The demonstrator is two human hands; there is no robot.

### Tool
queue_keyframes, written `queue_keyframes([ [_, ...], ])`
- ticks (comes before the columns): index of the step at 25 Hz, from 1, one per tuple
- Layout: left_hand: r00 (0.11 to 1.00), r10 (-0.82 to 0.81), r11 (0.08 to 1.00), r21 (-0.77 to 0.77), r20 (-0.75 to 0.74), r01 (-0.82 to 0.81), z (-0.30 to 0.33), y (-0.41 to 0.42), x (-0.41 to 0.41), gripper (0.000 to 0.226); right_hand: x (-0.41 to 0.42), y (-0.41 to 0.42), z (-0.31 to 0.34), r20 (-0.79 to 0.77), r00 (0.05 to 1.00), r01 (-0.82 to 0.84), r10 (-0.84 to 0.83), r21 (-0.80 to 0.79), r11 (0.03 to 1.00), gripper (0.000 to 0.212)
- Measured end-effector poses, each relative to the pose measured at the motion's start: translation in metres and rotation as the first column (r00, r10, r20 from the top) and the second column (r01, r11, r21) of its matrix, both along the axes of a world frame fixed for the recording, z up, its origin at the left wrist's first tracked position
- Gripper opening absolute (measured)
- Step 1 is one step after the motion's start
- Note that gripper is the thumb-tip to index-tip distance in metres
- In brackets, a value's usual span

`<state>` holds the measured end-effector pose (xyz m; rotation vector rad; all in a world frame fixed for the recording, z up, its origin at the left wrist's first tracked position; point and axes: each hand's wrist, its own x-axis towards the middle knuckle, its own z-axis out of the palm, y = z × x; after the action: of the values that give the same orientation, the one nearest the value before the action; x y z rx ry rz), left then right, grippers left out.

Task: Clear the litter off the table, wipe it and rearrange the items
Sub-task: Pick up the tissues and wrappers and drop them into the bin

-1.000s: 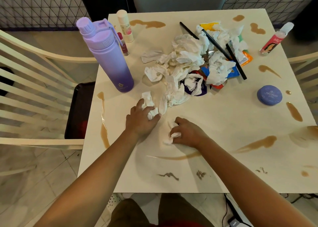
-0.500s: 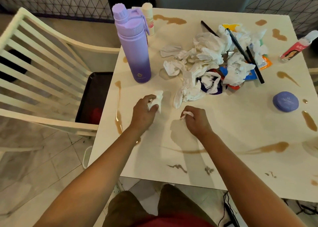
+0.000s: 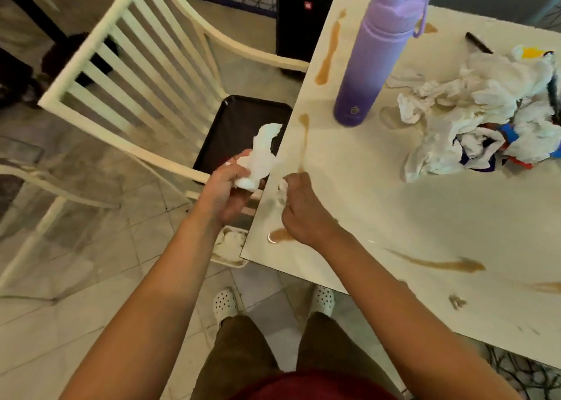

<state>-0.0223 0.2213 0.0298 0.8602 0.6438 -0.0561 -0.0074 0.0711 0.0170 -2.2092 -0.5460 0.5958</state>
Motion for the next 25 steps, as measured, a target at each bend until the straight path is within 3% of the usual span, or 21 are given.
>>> queue_keyframes([
  [4,0.998,0.031,0.998,0.049,-0.063,-0.028,-0.031,0.086,-0.059,0.027,-0.045,0.093,-0.020,-0.054,0.984,-0.173,0.168,-0.105,0.979,0.045],
  [9,0.963,0.050,0.990,0.140,-0.264,-0.013,-0.081,0.175,-0.129,0.025,-0.100,0.172,-0.084,-0.175,0.961,-0.247,0.216,-0.178,0.953,0.043],
  [14,0.872,-0.017,0.964,0.224,-0.490,0.145,-0.153,0.224,-0.159,0.026,-0.113,0.203,-0.164,-0.372,0.922,0.012,-0.112,-0.260,0.966,0.046],
  [19,0.817,-0.001,0.976,0.178,-0.577,0.127,-0.244,0.232,-0.152,0.026,-0.102,0.206,-0.252,-0.491,0.683,0.386,-0.541,-0.386,0.838,0.038],
  [25,0.746,0.007,0.991,0.103,-0.666,0.082,-0.352,0.220,-0.137,0.024,-0.091,0.212,-0.365,-0.493,0.579,0.439,-0.649,-0.483,0.758,0.036],
])
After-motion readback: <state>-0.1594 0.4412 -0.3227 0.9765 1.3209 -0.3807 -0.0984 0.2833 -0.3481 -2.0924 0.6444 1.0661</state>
